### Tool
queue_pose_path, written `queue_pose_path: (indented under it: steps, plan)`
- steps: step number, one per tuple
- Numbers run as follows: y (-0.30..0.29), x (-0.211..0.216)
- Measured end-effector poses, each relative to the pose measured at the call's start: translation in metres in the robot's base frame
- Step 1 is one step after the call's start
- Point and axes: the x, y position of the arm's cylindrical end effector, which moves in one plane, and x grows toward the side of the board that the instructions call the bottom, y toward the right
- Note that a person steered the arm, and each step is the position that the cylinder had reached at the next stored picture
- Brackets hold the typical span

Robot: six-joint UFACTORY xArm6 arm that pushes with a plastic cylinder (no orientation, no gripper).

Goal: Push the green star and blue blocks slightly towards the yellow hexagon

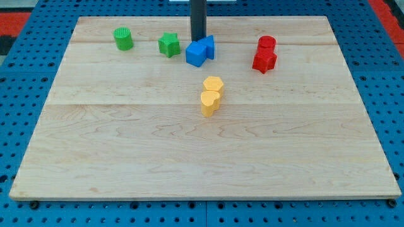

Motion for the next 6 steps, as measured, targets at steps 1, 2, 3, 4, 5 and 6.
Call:
queue_pose_path:
  steps: [1,2,3,4,5,6]
  plan:
    - [0.0,0.008]
    - [0.015,-0.008]
    - [0.012,0.015]
    - [0.008,0.016]
    - [0.0,0.012]
    - [-0.032,0.024]
